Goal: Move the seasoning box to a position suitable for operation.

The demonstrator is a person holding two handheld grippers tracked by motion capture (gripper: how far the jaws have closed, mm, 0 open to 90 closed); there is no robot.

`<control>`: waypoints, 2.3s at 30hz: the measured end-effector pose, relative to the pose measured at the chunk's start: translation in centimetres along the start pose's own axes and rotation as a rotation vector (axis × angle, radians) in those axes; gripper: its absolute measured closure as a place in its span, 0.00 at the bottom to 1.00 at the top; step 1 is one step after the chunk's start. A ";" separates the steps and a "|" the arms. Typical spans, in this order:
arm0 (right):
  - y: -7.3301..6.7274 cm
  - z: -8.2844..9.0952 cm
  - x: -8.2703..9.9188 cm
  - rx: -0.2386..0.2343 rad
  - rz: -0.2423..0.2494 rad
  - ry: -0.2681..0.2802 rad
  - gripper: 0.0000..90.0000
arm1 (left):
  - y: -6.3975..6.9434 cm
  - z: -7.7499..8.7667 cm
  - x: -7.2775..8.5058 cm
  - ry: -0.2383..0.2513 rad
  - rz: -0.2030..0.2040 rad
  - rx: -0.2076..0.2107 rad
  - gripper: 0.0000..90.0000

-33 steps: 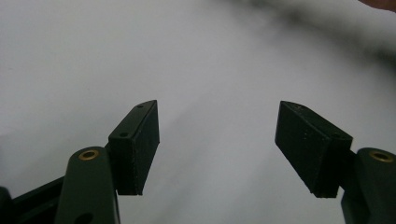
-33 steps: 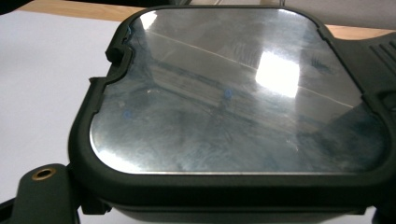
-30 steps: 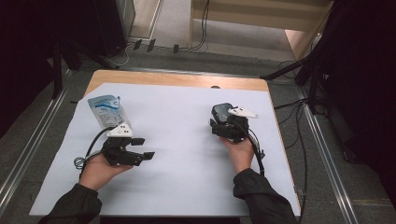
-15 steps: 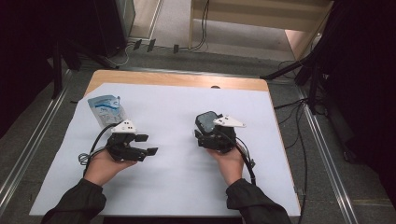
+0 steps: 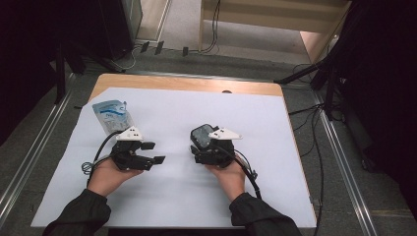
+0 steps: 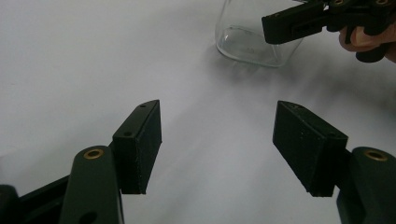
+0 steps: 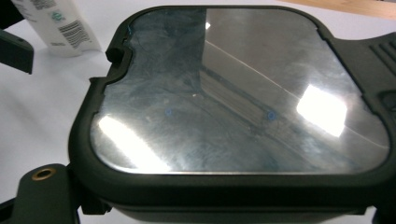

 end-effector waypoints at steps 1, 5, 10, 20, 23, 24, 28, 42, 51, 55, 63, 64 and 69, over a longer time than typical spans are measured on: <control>-0.2 -0.1 0.0 -0.007 0.001 -0.003 0.18 | 0.0 0.0 0.0 0.002 0.000 -0.004 0.38; -1.1 -0.5 0.3 -0.026 0.010 -0.010 0.18 | -0.1 0.2 0.1 0.003 0.003 -0.009 0.38; -2.2 -1.1 0.9 -0.049 0.031 -0.024 0.18 | -0.1 0.3 0.3 0.004 0.005 -0.013 0.38; -3.4 -2.2 2.1 -0.043 0.121 -0.008 0.18 | 0.0 0.5 0.5 -0.002 0.006 -0.018 0.38; -3.4 -2.2 2.2 -0.045 0.124 -0.009 0.18 | 0.0 0.4 0.6 -0.004 0.008 -0.015 0.38; -3.4 -2.2 2.2 -0.045 0.124 -0.009 0.17 | 0.1 0.4 0.6 -0.005 0.008 -0.013 0.38; -3.3 -2.2 2.2 -0.062 0.112 -0.019 0.16 | 0.1 0.4 0.5 -0.001 0.008 -0.021 0.37; -3.3 0.4 1.0 -0.136 0.068 -0.048 0.13 | 0.0 0.2 -0.1 0.018 0.015 -0.012 0.39; -2.6 3.2 1.0 -0.174 0.064 -0.046 0.19 | 0.2 -0.4 -0.4 0.013 0.004 -0.011 0.40; -2.5 3.8 1.2 -0.188 0.058 -0.047 0.24 | 0.3 -0.6 -0.5 0.009 0.009 -0.005 0.45; -0.2 5.2 0.9 -0.135 0.065 -0.018 0.50 | 0.6 -1.7 -0.2 -0.019 0.035 0.022 0.73; 0.2 5.3 1.0 -0.130 0.067 -0.014 0.53 | 0.6 -1.8 -0.2 -0.015 0.021 0.018 0.75; 1.5 5.0 1.0 -0.116 0.032 0.004 0.65 | 1.0 -2.6 -0.5 0.006 0.020 0.033 0.89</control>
Point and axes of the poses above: each handheld gripper's, and its own axes: z roughly backward along the jaws, x roughly out of its underside, y roughly to its right, the point moved 7 cm from there along -z, roughly forward along the jaws, and after that the axes turned 9 degrees about y, right-handed, at the moved point
